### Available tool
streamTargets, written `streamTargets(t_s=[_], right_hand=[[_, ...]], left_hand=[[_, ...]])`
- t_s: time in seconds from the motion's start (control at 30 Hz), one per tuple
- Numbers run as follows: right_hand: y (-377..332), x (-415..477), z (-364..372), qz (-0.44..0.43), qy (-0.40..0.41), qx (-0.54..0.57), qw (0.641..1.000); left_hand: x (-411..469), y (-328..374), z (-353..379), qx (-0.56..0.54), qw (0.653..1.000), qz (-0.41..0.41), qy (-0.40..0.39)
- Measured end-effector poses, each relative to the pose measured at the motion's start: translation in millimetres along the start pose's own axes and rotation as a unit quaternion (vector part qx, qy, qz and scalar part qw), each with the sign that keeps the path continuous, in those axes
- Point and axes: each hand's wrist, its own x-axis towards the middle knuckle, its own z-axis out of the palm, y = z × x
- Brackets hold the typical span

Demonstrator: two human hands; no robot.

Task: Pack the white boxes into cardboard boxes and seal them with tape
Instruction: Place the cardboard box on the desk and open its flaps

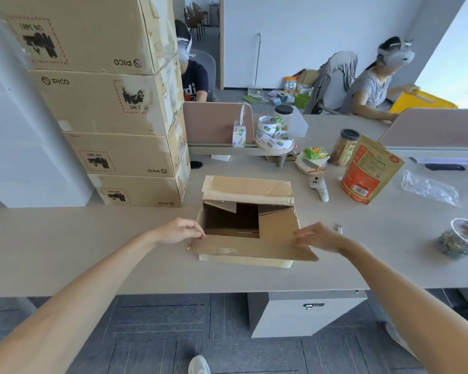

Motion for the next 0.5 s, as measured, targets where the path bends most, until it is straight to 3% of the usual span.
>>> streamTargets(t_s=[0.07, 0.2, 0.5], right_hand=[[2.7, -1.5, 10.6, -0.026, -0.001, -0.077, 0.997], [14.2, -0.4, 34.3, -0.040, 0.078, -0.119, 0.989], [24.8, -0.3, 62.4, -0.090, 0.200, -0.169, 0.961]], left_hand=[[-3.4, -3.5, 12.6, 0.092, 0.996, 0.014, -0.013], [-9.0, -9.5, 40.2, 0.283, 0.959, 0.016, 0.015], [1.8, -3.8, 57.8, 0.300, 0.952, 0.039, 0.049]])
